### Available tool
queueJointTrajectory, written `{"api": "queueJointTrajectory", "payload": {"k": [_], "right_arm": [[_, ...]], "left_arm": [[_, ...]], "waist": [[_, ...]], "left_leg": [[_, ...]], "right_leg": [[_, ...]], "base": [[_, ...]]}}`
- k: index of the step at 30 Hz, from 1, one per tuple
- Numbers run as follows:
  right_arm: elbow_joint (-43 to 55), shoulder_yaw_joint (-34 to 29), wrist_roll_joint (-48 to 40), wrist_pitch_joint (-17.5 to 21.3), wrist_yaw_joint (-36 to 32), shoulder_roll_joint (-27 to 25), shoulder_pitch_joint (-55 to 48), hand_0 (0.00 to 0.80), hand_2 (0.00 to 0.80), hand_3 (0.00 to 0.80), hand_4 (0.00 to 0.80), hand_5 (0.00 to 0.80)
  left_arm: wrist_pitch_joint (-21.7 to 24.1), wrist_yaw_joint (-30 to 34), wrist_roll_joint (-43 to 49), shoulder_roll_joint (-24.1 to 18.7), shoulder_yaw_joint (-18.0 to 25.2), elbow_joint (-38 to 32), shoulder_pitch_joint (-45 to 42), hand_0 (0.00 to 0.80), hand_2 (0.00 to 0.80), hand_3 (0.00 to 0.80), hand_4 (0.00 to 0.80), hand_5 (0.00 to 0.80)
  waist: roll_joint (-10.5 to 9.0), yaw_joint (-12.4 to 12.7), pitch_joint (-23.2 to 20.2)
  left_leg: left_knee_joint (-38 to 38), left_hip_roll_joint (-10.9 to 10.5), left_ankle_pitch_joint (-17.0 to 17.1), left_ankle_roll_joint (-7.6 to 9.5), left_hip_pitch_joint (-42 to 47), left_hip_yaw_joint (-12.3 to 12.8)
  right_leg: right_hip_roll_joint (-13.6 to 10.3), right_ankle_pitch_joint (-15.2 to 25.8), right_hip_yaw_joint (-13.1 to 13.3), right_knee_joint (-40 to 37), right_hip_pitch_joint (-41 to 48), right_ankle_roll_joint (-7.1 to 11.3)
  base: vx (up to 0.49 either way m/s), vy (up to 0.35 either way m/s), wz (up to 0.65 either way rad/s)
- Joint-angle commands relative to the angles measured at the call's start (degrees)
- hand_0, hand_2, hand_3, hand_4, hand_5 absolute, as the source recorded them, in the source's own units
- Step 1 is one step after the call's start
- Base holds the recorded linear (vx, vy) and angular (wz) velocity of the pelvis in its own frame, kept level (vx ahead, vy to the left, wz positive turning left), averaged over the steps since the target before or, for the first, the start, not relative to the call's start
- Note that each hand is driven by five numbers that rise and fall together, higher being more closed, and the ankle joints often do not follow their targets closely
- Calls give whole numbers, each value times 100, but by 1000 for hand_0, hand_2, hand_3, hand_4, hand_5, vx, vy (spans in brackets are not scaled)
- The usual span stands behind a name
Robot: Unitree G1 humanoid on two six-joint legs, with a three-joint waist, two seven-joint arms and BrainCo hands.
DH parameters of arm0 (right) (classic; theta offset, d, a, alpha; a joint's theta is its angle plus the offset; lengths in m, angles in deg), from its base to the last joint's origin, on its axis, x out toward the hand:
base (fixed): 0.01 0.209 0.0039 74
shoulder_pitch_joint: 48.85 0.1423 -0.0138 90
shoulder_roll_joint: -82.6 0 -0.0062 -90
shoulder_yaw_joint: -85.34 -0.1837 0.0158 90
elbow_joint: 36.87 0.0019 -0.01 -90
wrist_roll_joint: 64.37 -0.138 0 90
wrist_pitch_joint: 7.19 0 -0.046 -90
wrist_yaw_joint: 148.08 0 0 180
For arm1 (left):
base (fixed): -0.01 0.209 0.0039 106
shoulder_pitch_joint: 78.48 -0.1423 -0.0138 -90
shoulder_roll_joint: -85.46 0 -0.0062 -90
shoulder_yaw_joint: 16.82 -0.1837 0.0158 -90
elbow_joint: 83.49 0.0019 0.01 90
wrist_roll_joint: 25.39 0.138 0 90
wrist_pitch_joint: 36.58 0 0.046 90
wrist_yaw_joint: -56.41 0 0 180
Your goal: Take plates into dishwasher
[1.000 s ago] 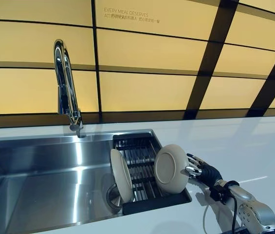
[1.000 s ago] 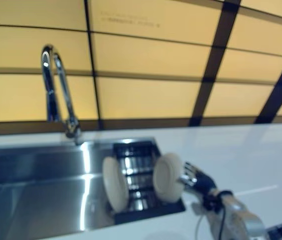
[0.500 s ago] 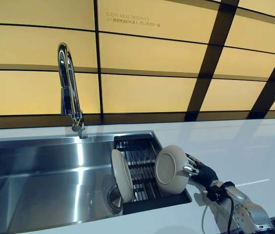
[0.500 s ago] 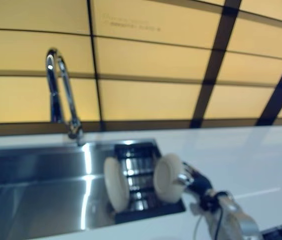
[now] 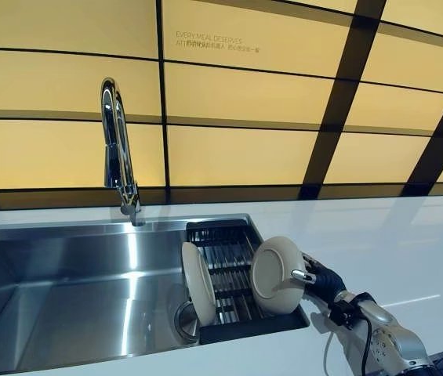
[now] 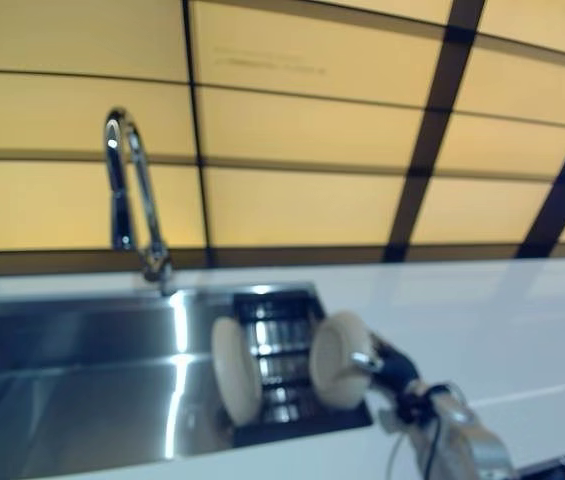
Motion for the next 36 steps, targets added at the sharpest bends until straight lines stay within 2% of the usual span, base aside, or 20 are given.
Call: {"api": "queueJointTrajectory", "payload": {"k": [1, 5, 6, 7, 11, 12, 13, 15, 16, 17, 19, 20, 22, 24, 26, 36], "right_arm": [[-875, 1017, 312, -288, -108, 482, -236, 0, 0, 0, 0, 0], [-1035, 1007, 367, -259, -112, 530, -238, 0, 0, 0, 0, 0], [-1066, 993, 363, -255, -106, 536, -236, 66, 66, 66, 66, 66], [-1107, 986, 377, -235, -97, 557, -245, 97, 97, 97, 97, 97], [-1220, 945, 410, -211, -57, 608, -252, 104, 104, 104, 104, 104], [-1243, 931, 409, -212, -56, 618, -255, 138, 138, 138, 138, 138], [-1258, 923, 420, -195, -51, 623, -254, 213, 213, 213, 213, 213], [-1309, 924, 420, -154, -26, 655, -260, 273, 273, 273, 273, 273], [-1319, 919, 429, -154, -32, 663, -263, 370, 370, 370, 370, 370], [-1338, 909, 428, -140, -37, 665, -276, 420, 420, 420, 420, 420], [-1375, 900, 448, -114, -57, 678, -289, 480, 480, 480, 480, 480], [-1373, 888, 446, -115, -36, 682, -290, 577, 577, 577, 577, 577], [-1391, 871, 477, -98, -36, 703, -289, 631, 631, 631, 631, 631], [-1414, 850, 483, -77, -47, 705, -283, 750, 750, 750, 750, 750], [-1410, 864, 467, -40, 2, 724, -282, 800, 800, 800, 800, 800], [-1402, 808, 484, 111, -14, 768, -291, 800, 800, 800, 800, 800]], "left_arm": [[260, -14, 148, 249, -131, -365, 1055, 0, 0, 0, 0, 0], [271, -17, 165, 264, -113, -354, 1047, 0, 0, 0, 0, 0], [270, -18, 166, 266, -112, -353, 1046, 0, 0, 0, 0, 0], [259, -26, 170, 274, -117, -361, 1047, 0, 0, 0, 0, 0], [254, -15, 177, 270, -105, -376, 1045, 0, 0, 0, 0, 0], [247, -12, 182, 267, -97, -386, 1047, 0, 0, 0, 0, 0], [245, -8, 182, 267, -99, -391, 1047, 0, 0, 0, 0, 0], [245, -20, 189, 280, -107, -390, 1044, 0, 0, 0, 0, 0], [252, -14, 199, 279, -98, -382, 1039, 0, 0, 0, 0, 0], [246, -15, 207, 281, -98, -392, 1021, 0, 0, 0, 0, 0], [244, -14, 220, 281, -93, -391, 1009, 0, 0, 0, 0, 0], [262, -15, 235, 283, -87, -395, 988, 0, 0, 0, 0, 0], [268, -25, 234, 292, -90, -403, 976, 0, 0, 0, 0, 0], [268, -21, 226, 290, -97, -409, 982, 0, 0, 0, 0, 0], [275, -35, 212, 298, -118, -415, 980, 0, 0, 0, 0, 0], [251, -32, 221, 298, -118, -458, 956, 0, 0, 0, 0, 0]], "waist": [[20, 259, 482], [26, 268, 483], [29, 267, 483], [31, 266, 483], [47, 272, 493], [50, 273, 503], [54, 273, 509], [58, 276, 514], [59, 278, 512], [61, 280, 508], [63, 278, 508], [66, 283, 506], [73, 285, 504], [79, 285, 504], [86, 285, 511], [102, 292, 516]], "left_leg": [[109, -425, -387, 184, 192, 107], [107, -432, -389, 189, 200, 81], [105, -433, -391, 189, 206, 74], [108, -437, -392, 193, 213, 65], [113, -442, -388, 196, 216, 44], [116, -445, -388, 198, 220, 35], [117, -448, -388, 200, 220, 28], [114, -452, -389, 200, 221, 17], [114, -453, -389, 201, 221, 13], [110, -458, -389, 198, 225, 3], [106, -461, -393, 200, 237, -4], [100, -463, -393, 201, 239, -14], [97, -466, -393, 200, 238, -18], [97, -466, -389, 198, 234, -19], [97, -467, -386, 199, 236, -23], [94, -464, -374, 196, 252, -27]], "right_leg": [[-97, -180, -138, 125, 245, 427], [-94, -189, -138, 122, 264, 420], [-93, -192, -141, 120, 272, 419], [-93, -192, -136, 122, 279, 416], [-96, -193, -132, 127, 290, 417], [-97, -192, -131, 131, 294, 418], [-97, -191, -128, 131, 294, 419], [-99, -191, -127, 125, 302, 419], [-98, -192, -126, 122, 304, 418], [-98, -194, -127, 117, 311, 419], [-97, -196, -127, 115, 319, 417], [-95, -198, -128, 112, 320, 416], [-95, -197, -126, 109, 318, 418], [-101, -196, -132, 106, 321, 421], [-105, -194, -134, 109, 322, 421], [-115, -185, -153, 109, 345, 432]], "base": [[0, 0, 0], [4, 1, 1], [25, 7, 5], [22, 6, 4], [0, 0, 0], [0, 0, 0], [0, 0, 0], [0, 0, 0], [0, 0, 0], [0, 0, 0], [0, 0, 0], [0, 0, 0], [0, 0, 0], [0, 0, 0], [0, 0, 0], [0, 0, 0]]}}
